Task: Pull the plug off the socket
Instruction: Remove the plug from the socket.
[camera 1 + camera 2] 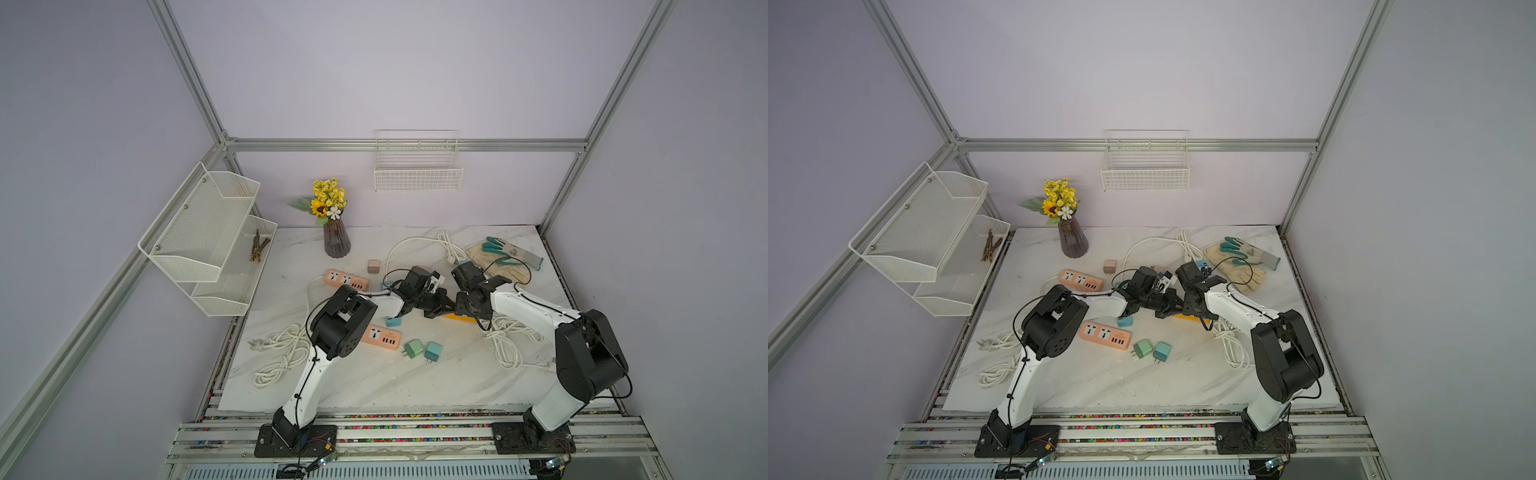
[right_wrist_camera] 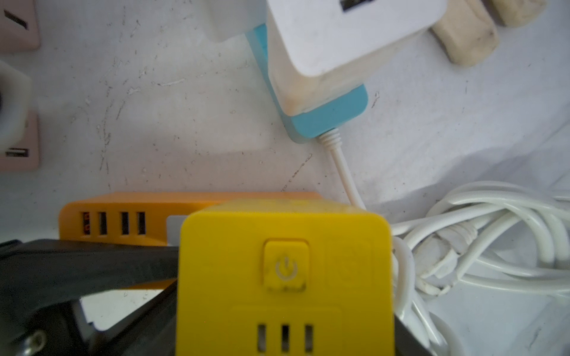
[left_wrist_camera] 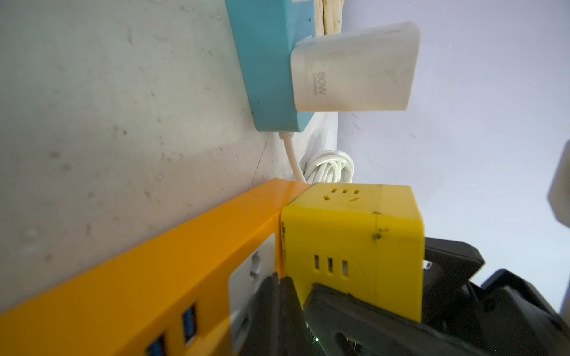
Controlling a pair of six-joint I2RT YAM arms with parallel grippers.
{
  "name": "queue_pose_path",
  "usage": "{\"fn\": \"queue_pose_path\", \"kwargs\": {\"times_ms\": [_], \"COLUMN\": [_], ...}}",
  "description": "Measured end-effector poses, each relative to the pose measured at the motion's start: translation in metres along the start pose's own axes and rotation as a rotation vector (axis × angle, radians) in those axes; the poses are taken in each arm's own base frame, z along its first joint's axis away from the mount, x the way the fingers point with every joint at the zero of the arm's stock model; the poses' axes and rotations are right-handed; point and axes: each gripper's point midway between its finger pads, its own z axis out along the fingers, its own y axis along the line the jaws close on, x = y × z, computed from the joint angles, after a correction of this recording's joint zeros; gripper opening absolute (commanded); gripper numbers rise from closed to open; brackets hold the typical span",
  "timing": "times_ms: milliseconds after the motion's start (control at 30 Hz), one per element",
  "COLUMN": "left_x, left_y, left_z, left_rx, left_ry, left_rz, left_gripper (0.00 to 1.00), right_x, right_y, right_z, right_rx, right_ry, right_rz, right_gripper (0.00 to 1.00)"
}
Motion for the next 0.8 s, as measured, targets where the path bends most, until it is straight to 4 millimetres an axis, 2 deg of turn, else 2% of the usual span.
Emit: {"fn": "queue_pose_path", "kwargs": {"times_ms": [100, 267, 333, 400, 467, 567, 800], "left_x": [0.002, 0.002, 0.002, 0.002, 0.002, 0.001, -0.004], "left_y": [0.003, 0.003, 0.003, 0.003, 0.0, -0.001, -0.009], "left_z": [0.002, 0.003, 0.004, 0.003, 0.002, 0.002, -0.002], "left_rx": [-0.008, -0.007, -0.01, -0.01, -0.007, -0.006, -0.04], "left_ry": [0.007, 0.015, 0.016, 0.016, 0.014, 0.014, -0.014], "left_rz": [-0.006, -0.003, 0.0, 0.005, 0.012, 0.02, 0.055], "left_gripper": [0.0, 0.0, 0.0, 0.0, 0.0, 0.0, 0.0], "right_x": [-0.009, -0.07, -0.076, -0.071, -0.061, -0.051, -0.045], "right_y": [0.002, 0.037, 0.041, 0.038, 0.028, 0.015, 0.013], "right_z": [-0.014, -0.093, -0.104, -0.097, -0.084, -0.074, -0.086], "right_rx": [-0.026, -0.265, -0.303, -0.283, -0.222, -0.156, -0.192], "right_ry": [-0.031, -0.215, -0.242, -0.231, -0.208, -0.191, -0.201], "right_rz": [0.033, 0.128, 0.138, 0.146, 0.142, 0.13, 0.064], "right_gripper": [0.0, 0.0, 0.0, 0.0, 0.0, 0.0, 0.0]}}
